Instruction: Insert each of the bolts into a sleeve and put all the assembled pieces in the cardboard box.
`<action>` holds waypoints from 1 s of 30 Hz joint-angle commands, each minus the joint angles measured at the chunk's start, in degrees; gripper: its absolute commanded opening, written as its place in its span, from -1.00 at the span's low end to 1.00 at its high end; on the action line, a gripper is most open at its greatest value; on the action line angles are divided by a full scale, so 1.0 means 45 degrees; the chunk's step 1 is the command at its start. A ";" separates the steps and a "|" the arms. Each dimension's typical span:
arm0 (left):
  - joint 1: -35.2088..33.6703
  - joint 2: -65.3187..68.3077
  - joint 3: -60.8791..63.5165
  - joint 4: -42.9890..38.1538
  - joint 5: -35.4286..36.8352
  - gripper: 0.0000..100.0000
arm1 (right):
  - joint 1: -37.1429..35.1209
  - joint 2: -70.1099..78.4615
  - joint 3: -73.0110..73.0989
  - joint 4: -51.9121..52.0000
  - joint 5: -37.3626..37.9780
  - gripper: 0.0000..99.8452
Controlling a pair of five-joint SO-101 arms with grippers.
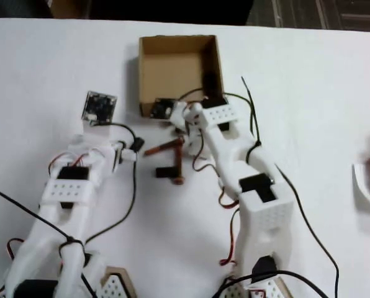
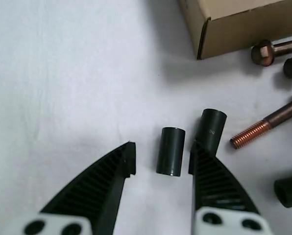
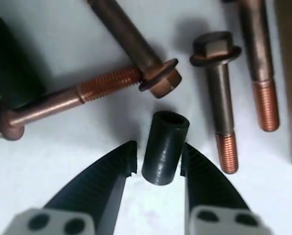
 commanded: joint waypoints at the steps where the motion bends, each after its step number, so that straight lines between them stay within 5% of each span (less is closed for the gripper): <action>1: -0.0098 -0.0469 -0.0068 -0.0176 -0.0059 -0.61 | 0.0010 -0.0166 -0.0234 -0.0244 -0.0137 -0.69; 13: -0.0098 -0.0469 -0.0068 -0.0176 -0.0059 -0.61 | -0.0127 0.0088 -0.0332 -0.0869 -0.1543 -0.71; 16: -0.0098 -0.0469 -0.0068 -0.0176 -0.0059 -0.61 | -0.0049 0.0322 -0.0352 -0.0869 -0.1543 -0.95; 18: -0.0098 -0.0469 -0.0068 -0.0176 -0.0059 -0.61 | -0.0010 0.0322 -0.0352 -0.0615 -0.1758 -0.93; 30: -0.0078 -0.0469 -0.0068 -0.0176 -0.0059 -0.61 | 0.0752 -0.3233 -0.0020 -0.0225 -0.8225 -0.96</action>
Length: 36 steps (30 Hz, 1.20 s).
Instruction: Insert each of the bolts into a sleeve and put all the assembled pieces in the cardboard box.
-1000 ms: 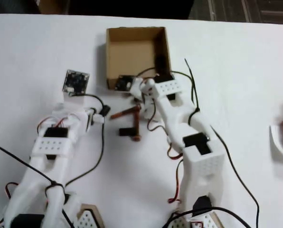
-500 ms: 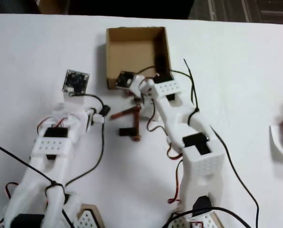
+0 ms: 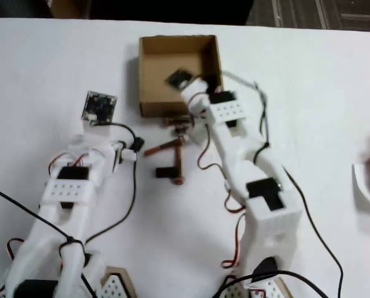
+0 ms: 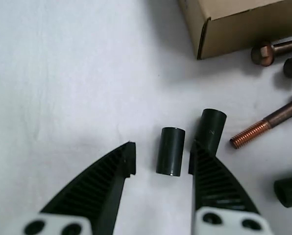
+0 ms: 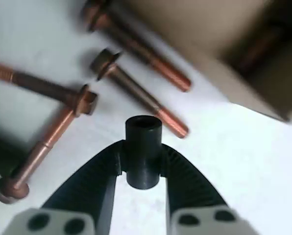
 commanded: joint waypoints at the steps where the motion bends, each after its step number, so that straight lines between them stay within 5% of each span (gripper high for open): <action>1: -0.0078 -0.0469 -0.0068 -0.0176 -0.0059 -0.61 | 0.0147 -0.1670 0.0293 0.0459 -0.1192 -0.96; 11: -0.0078 -0.0449 -0.0068 -0.0176 -0.0059 -0.61 | -0.1026 -0.2061 0.0586 0.2061 -0.1270 -0.96; 17: -0.0078 -0.0449 -0.0049 -0.0176 -0.0059 -0.61 | -0.0654 -0.2628 0.2286 -0.1885 -0.2051 -0.96; 25: 0.0195 -0.0371 -0.1123 0.1934 0.0039 -0.61 | -0.0459 -0.5949 1.0061 -1.2063 -0.2442 -0.96; 29: 0.1016 -0.0313 -0.3233 0.4376 -0.0645 -0.61 | -0.0088 -0.7219 1.1448 -1.2845 -0.2481 -0.96; 32: 0.1856 0.0313 -0.4835 0.5275 -0.2383 -0.61 | 0.0928 -0.7980 1.1976 -1.2845 -0.3282 -0.96; 36: 0.2579 0.2325 -0.6320 0.6115 -0.2813 -0.61 | 0.2354 -0.9211 1.2972 -1.2845 -0.3829 -0.96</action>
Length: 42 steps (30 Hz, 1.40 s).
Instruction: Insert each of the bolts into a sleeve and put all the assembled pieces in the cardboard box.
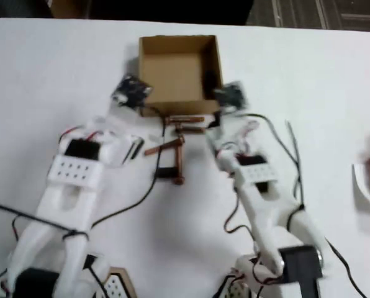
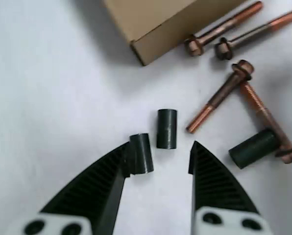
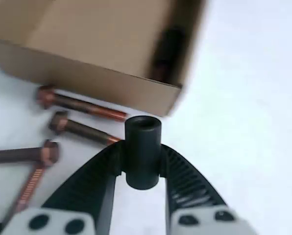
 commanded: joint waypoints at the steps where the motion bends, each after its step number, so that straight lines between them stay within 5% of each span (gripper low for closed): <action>1: 0.0664 0.1758 -0.1573 0.0625 -0.0371 -0.61 | 0.1162 -0.1690 0.0645 -0.0361 -0.0371 -0.96; 6: 0.1114 0.5333 -0.3819 0.1407 -0.2090 -0.61 | 0.1885 -0.3292 0.2071 -0.0400 -0.0371 -0.96; 13: 0.2012 0.8479 -0.8606 0.5099 -0.3927 -0.61 | 0.2686 -0.4523 0.3126 -0.0400 -0.1954 -0.96; 23: 0.2403 1.0120 -1.0442 0.5587 -0.6252 -0.61 | 0.2960 -0.4542 0.3165 -0.0381 -0.2520 -0.96; 42: 0.3145 1.4261 -1.5131 0.6095 -0.5548 -0.61 | 0.2901 -0.4523 0.3438 -0.0440 -0.2520 -0.96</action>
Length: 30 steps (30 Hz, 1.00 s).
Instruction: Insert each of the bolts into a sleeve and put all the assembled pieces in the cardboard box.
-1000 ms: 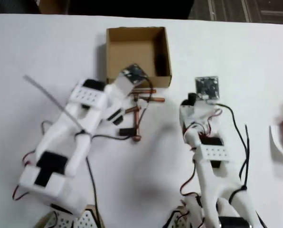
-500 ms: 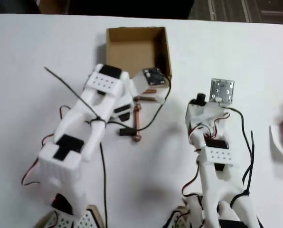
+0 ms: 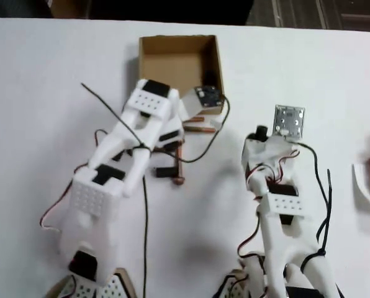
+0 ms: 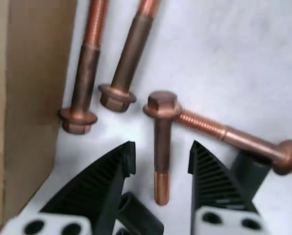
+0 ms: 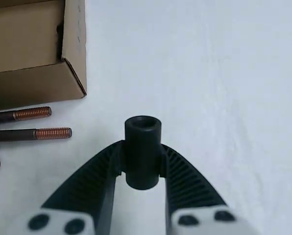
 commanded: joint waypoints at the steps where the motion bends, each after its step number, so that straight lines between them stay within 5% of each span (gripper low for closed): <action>1: 0.0586 0.0098 -0.0928 0.0098 0.0430 -0.61 | 0.0088 -0.0518 -0.0078 -0.0322 -0.0137 -0.96; 30: -0.0410 0.1407 -0.0967 0.0742 0.0586 -0.73 | 0.0107 -0.0518 -0.0078 -0.0283 -0.0137 -0.96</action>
